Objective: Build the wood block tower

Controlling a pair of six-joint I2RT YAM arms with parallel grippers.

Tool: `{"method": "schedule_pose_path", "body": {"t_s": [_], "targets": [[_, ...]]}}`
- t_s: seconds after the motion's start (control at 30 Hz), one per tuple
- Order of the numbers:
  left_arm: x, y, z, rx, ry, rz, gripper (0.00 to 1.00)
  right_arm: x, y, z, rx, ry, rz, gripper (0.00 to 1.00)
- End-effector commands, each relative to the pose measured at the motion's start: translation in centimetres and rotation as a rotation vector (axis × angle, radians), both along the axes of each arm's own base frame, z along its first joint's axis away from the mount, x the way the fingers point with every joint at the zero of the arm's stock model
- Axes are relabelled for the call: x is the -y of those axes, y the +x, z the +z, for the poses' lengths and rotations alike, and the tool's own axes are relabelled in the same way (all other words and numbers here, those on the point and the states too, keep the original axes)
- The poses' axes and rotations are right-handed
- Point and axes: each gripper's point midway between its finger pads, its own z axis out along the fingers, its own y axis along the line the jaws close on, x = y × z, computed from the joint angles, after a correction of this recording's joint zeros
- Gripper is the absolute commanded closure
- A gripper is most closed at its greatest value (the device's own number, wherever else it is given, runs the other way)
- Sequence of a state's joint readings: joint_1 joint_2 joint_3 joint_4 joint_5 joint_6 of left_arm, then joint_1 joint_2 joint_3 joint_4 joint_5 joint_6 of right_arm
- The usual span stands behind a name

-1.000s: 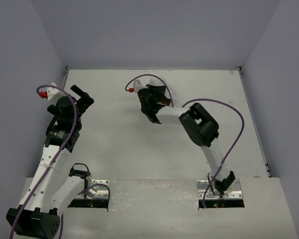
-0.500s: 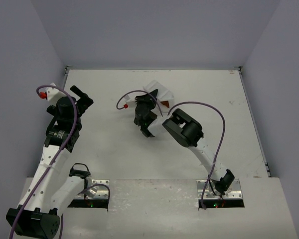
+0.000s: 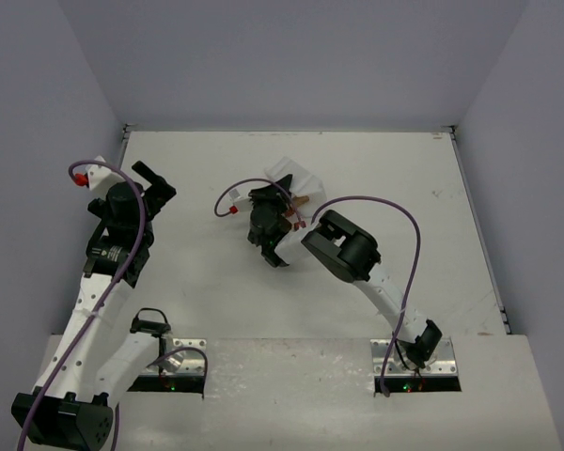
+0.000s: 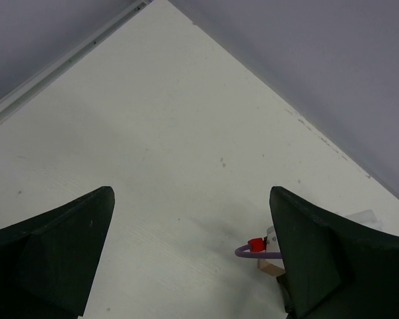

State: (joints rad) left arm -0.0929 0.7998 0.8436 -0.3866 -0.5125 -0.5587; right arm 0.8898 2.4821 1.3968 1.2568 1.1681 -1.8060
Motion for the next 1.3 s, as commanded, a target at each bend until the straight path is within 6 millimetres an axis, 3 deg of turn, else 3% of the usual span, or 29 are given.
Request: {"method": "schedule_pose_path", "body": {"t_s": [0.0, 0.23, 0.43, 0.53, 0.73, 0.83, 1.0, 1.1, 1.13, 1.27], "targets": [[0.1, 0.3, 2.5, 0.067, -0.01, 0.001, 0.0, 1.7, -1.6, 5.3, 0.238, 0.293, -0.025, 1.0], [0.2, 0.5, 2.4, 0.065, -0.011, -0.004, 0.0, 1.7, -1.9, 4.9, 0.232, 0.328, -0.027, 0.99], [0.5, 0.8, 2.1, 0.049, -0.013, -0.017, 0.0, 2.2, -1.4, 6.7, 0.278, 0.408, -0.056, 0.98], [0.6, 1.0, 2.0, 0.044, -0.013, -0.025, 0.0, 4.6, -0.7, 8.7, 0.327, 0.488, -0.114, 0.98], [1.5, 1.8, 1.4, 0.015, -0.02, -0.075, 0.0, 12.1, 0.8, 11.4, 0.405, 0.584, -0.302, 1.0], [1.8, 2.0, 1.3, 0.01, -0.022, -0.091, 0.0, 16.6, 1.1, 11.8, 0.425, 0.596, -0.429, 1.0], [2.4, 2.3, 1.5, 0.017, -0.028, -0.126, 0.0, 22.1, 1.0, 12.2, 0.455, 0.607, -0.583, 1.0], [2.6, 2.4, 1.4, 0.015, -0.028, -0.141, 0.0, 23.8, 1.8, 13.1, 0.465, 0.601, -0.667, 1.0], [2.6, 2.4, 1.4, 0.015, -0.027, -0.141, 0.0, 24.1, 2.4, 12.6, 0.387, 0.487, -0.716, 1.0], [2.6, 2.4, 1.6, 0.018, -0.022, -0.138, 0.0, 22.6, 4.5, 14.6, 0.296, 0.2, -0.65, 1.0]]}}
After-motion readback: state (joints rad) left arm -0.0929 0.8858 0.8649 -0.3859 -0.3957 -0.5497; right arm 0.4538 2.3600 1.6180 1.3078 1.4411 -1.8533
